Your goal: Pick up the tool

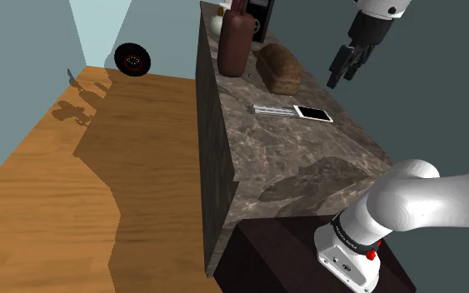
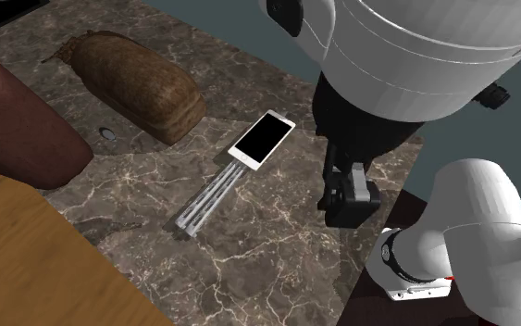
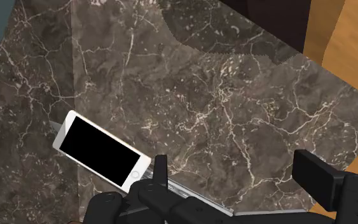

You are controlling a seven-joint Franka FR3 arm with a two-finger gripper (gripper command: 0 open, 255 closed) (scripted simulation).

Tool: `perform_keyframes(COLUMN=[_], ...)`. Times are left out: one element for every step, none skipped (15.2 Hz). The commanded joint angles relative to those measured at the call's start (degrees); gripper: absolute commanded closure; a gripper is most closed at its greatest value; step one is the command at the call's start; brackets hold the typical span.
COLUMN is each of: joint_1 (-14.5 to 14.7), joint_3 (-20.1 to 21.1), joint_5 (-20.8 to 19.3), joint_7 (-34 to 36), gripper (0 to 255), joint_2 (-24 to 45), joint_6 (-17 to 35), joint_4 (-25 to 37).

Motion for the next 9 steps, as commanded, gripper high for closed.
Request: perform_keyframes(joint_1=[0.00,0.76,1.56,2.34,3.08,3.82,4.55,5.28,6.03], joint_3=[0.00,-1.56,-3.17,-4.78,-6.37,-7.97,-9.56,-11.14,-12.72], joint_5=[0.00,-0.97,-1.95,-2.91,-3.83,-4.72,-5.57,-6.36,-7.10], joint_7=[0.00,-3.52,-6.99,-10.43,-13.88,-17.31,-20.72,-24.13,-27.52], gripper=[0,0,0,0,0,0,0,0,0], joint_2=[0.00,0.11,0.36,0.74,1.27,1.93,2.73,3.66,4.73], joint_6=[0.00,1.63,3.28,4.96,6.66,8.39,10.14,11.91,13.68], joint_4=[0.00,-1.35,-2.58,-3.69,-4.68,-5.55,-6.30,-6.94,-7.45])
